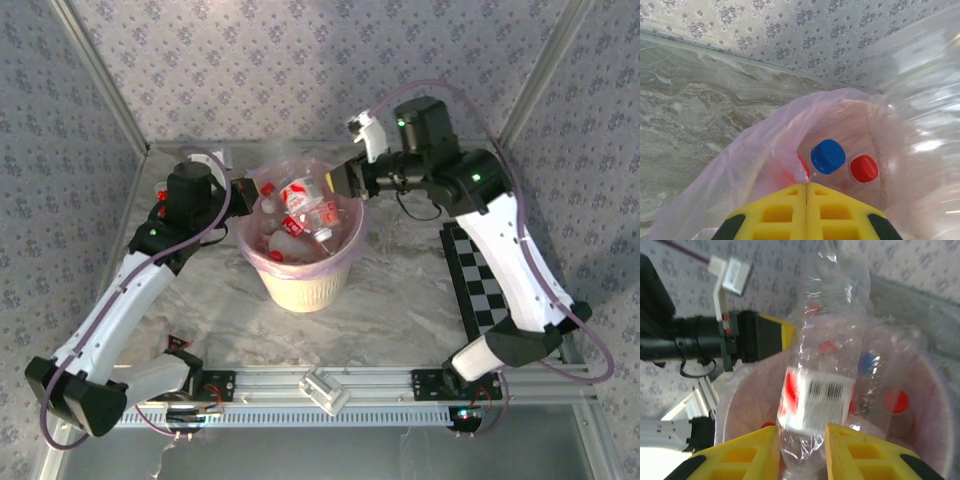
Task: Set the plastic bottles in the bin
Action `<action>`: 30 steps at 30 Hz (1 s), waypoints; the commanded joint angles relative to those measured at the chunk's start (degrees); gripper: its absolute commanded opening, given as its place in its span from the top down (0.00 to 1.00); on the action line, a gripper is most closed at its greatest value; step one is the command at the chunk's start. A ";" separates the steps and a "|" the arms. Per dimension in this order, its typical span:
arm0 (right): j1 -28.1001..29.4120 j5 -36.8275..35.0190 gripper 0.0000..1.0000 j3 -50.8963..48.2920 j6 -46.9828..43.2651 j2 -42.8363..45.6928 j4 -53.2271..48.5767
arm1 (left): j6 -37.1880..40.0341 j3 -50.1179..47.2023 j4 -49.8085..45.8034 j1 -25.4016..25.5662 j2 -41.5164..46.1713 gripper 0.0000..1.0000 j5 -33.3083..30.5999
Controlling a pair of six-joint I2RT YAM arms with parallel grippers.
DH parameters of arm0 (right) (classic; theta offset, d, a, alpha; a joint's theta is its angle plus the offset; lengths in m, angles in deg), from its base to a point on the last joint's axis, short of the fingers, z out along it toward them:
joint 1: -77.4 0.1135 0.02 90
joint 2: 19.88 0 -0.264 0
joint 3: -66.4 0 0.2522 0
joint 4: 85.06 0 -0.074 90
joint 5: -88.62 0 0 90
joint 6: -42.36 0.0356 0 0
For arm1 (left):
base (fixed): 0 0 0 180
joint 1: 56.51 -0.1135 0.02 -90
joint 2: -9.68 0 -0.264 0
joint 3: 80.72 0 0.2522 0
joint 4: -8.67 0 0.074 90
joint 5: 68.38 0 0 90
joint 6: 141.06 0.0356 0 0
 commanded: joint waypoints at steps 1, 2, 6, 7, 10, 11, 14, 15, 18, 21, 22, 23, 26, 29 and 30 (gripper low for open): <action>2.05 -1.92 0.69 3.13 -2.56 -2.18 -5.63 | 0.28 -1.52 -0.47 -0.03 3.76 0.93 -2.30; 2.54 -2.33 0.69 3.30 -2.68 -3.06 -6.09 | 0.11 -2.08 -0.50 -0.24 4.40 0.93 -2.62; 3.36 -2.88 0.68 3.05 -2.36 -4.99 -6.09 | -0.76 -3.84 -0.24 -1.33 5.95 0.92 -2.61; 3.48 -2.87 0.67 2.97 -2.05 -5.12 -5.39 | -0.93 -4.02 -0.17 -1.56 6.37 0.91 -2.47; 4.11 -4.35 0.59 3.05 -0.53 -5.13 -1.98 | -1.30 -4.79 -0.14 -2.26 7.68 0.89 -2.62; 4.68 -5.17 0.57 3.13 0.08 -5.34 -0.60 | -1.47 -5.18 -0.11 -2.63 8.44 0.87 -2.88; 7.42 -7.34 0.43 4.81 -0.22 -6.83 1.86 | -2.41 -7.18 -0.16 -3.97 10.78 0.82 -3.52; 8.38 -8.48 0.39 5.40 -0.45 -7.37 2.70 | -2.81 -7.91 0.08 -4.37 11.37 0.80 -3.46; 10.82 -10.96 0.32 9.67 -1.11 -10.17 5.01 | -3.95 -9.38 1.02 -4.86 11.79 0.75 -2.12; 11.66 -12.71 0.29 14.98 -0.59 -14.46 7.30 | -4.91 -10.16 2.21 -4.86 11.21 0.74 -0.83; 11.84 -13.38 0.29 17.10 -0.26 -16.34 7.46 | -5.27 -10.47 2.75 -4.86 10.99 0.74 -0.63; 12.10 -13.99 0.29 19.41 0.01 -18.21 7.46 | -5.55 -10.70 3.24 -4.86 10.84 0.74 -0.33; 13.73 -15.41 0.29 25.51 0.43 -23.56 6.48 | -5.64 -10.62 3.54 -4.82 10.02 0.74 0.40; 16.02 -17.45 0.31 30.35 -0.61 -27.85 3.60 | -5.26 -10.25 3.16 -4.80 9.52 0.74 0.53; 16.40 -18.24 0.32 30.57 -0.83 -28.57 2.77 | -5.09 -10.09 2.98 -4.79 9.52 0.74 0.43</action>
